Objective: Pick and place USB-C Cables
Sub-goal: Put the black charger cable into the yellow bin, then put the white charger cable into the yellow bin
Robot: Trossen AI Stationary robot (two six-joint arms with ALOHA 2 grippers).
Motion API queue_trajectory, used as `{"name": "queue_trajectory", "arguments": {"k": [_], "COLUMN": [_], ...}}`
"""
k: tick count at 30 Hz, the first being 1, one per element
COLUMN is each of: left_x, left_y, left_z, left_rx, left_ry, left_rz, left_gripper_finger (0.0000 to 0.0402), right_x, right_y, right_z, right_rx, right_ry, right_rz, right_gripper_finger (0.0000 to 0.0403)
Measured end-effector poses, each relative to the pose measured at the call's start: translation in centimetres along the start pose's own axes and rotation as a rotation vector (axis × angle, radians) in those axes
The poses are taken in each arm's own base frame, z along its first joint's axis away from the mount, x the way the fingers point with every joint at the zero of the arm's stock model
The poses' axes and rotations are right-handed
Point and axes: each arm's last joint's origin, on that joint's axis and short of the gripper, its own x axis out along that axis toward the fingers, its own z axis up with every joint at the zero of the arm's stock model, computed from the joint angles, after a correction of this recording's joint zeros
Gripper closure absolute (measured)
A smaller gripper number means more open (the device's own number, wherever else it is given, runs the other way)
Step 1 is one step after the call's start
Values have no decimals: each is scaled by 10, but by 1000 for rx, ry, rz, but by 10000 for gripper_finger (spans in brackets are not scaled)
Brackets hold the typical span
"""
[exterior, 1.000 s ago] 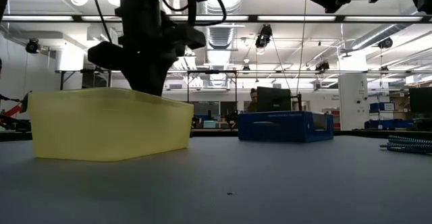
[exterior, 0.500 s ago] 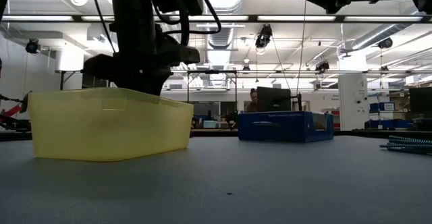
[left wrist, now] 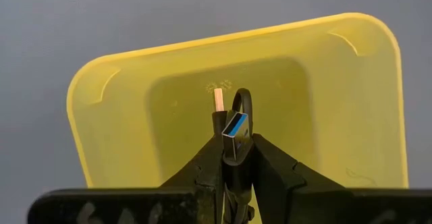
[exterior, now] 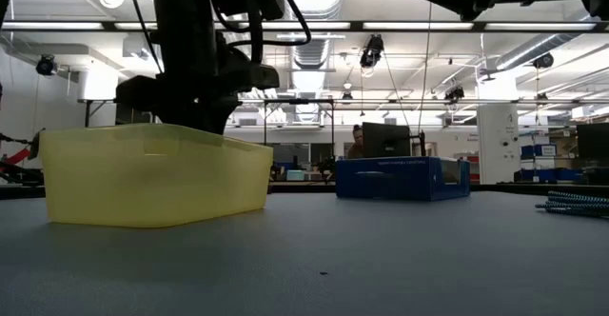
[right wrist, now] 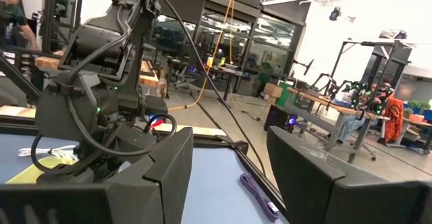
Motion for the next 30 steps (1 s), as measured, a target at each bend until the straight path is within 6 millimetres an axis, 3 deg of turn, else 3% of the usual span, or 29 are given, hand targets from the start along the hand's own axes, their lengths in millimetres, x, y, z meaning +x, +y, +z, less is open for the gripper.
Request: {"name": "queue_trajectory", "arguments": {"k": [10,22,30], "left_x": [0,1,-2], "left_y": [-1,-1,-2], "left_z": [0,0,0], "left_rx": [-3,-4,18], "left_ry": [-3,-4,40], "left_rz": [-10,-18,-39], "left_gripper_finger": [358,297,290], "right_x": [0,0,0], "right_y": [0,0,0], "right_z": [0,0,0], "right_rx": [0,10,8], "right_ry": [2,2,4], "right_rz": [1,1,2], "right_gripper_finger": [220,220,220]}}
